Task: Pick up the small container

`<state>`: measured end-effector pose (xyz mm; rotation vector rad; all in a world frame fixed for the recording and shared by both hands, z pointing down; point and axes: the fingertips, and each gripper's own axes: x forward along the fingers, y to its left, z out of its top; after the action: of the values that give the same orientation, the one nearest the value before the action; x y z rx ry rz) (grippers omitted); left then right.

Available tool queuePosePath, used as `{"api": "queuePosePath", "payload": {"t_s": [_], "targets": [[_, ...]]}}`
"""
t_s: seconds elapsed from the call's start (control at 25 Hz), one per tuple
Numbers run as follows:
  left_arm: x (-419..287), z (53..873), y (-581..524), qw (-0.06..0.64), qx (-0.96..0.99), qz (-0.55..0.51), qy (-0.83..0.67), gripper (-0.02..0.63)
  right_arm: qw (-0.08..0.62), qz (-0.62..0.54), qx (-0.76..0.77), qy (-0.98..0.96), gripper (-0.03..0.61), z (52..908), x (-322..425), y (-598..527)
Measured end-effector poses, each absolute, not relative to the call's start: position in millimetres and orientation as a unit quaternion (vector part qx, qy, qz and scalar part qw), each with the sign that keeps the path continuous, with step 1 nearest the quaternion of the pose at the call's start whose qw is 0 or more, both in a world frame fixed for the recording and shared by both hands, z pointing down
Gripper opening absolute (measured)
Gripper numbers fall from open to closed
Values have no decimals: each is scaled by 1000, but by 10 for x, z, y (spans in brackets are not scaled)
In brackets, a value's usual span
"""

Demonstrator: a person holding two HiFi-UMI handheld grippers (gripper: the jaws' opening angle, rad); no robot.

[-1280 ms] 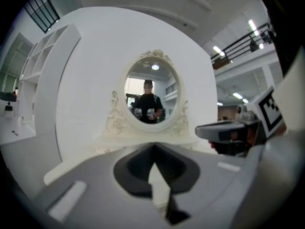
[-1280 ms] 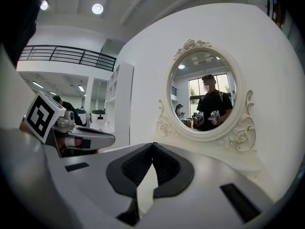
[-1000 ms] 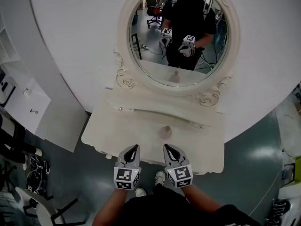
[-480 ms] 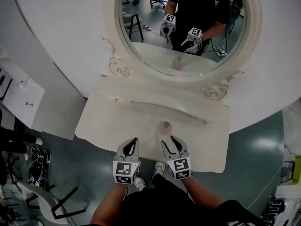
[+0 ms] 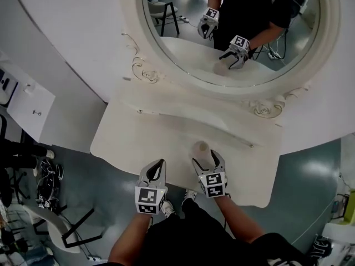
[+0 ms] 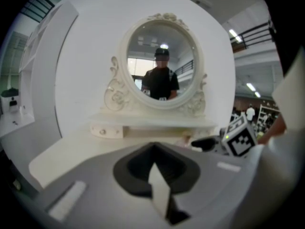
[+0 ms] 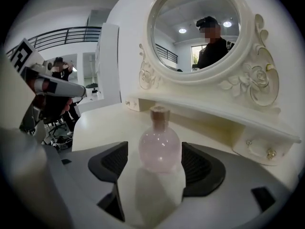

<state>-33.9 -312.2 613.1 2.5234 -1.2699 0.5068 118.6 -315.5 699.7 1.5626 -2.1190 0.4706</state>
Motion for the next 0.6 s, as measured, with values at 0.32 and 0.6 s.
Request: {"api": "queuePosePath", "payload": {"t_s": [0.32, 0.6], "targets": [[-439, 6237, -3205, 139, 860, 195, -451, 6, 243, 202, 563, -764, 345, 7280, 1165, -3401], [-458, 6250, -3212, 145, 861, 196, -446, 6, 277, 220, 556, -752, 351, 7430, 1160, -3488]]}}
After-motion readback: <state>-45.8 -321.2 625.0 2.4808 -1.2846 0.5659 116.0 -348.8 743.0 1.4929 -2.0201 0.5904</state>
